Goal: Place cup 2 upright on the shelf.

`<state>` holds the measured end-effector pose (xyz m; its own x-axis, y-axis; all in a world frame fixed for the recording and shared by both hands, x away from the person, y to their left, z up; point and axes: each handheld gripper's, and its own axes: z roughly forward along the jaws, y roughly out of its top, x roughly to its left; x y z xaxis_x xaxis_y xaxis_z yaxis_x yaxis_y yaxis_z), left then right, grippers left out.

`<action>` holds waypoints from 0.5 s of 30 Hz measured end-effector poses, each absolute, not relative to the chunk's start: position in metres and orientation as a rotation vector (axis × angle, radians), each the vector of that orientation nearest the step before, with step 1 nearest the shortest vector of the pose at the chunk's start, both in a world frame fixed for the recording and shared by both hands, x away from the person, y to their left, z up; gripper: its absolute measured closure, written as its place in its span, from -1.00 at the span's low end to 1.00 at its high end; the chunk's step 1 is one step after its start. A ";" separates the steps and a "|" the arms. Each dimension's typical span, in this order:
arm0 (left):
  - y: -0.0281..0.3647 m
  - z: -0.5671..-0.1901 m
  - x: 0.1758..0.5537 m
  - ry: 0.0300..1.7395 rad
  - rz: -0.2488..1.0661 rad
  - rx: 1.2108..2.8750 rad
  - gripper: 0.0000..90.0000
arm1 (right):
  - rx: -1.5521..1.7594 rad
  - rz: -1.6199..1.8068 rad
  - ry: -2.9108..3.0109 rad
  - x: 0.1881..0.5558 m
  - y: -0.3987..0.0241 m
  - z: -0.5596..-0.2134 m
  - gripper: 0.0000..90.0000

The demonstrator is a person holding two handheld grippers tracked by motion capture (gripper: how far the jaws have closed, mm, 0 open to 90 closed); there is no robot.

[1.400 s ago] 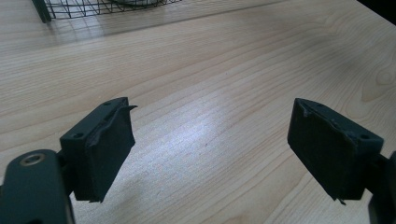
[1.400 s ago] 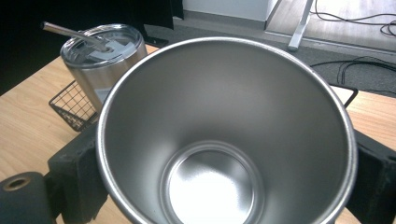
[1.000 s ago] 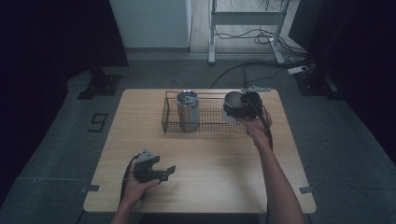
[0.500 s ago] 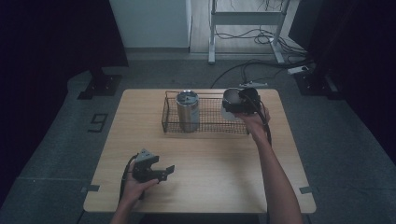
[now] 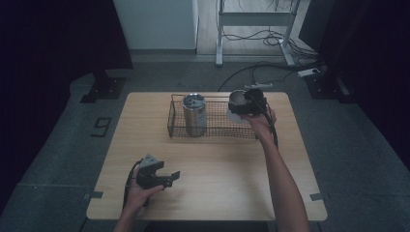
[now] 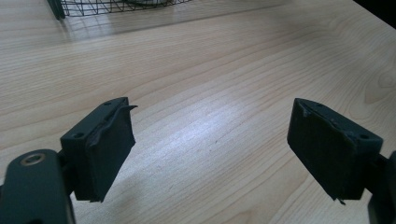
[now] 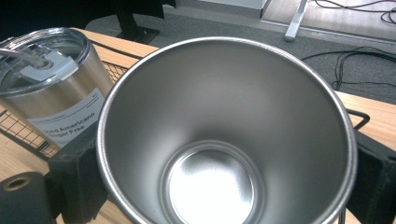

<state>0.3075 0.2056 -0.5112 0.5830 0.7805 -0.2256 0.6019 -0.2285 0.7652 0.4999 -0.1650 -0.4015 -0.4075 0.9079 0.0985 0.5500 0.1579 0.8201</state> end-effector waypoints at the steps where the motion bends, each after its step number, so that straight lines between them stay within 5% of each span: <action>1: 0.206 -0.511 0.308 1.109 0.256 1.935 -0.67 | 1.381 1.146 2.023 0.501 -0.165 -0.401 -0.85; 15: 0.203 -0.512 0.307 1.104 0.261 1.955 -0.67 | 1.404 1.123 2.024 0.520 -0.163 -0.411 -0.85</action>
<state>0.3069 0.2035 -0.5122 0.5879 0.7802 -0.2137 0.6020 -0.2455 0.7598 0.5196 -0.1626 -0.4108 -0.3938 0.9142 0.0957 0.5648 0.1586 0.8098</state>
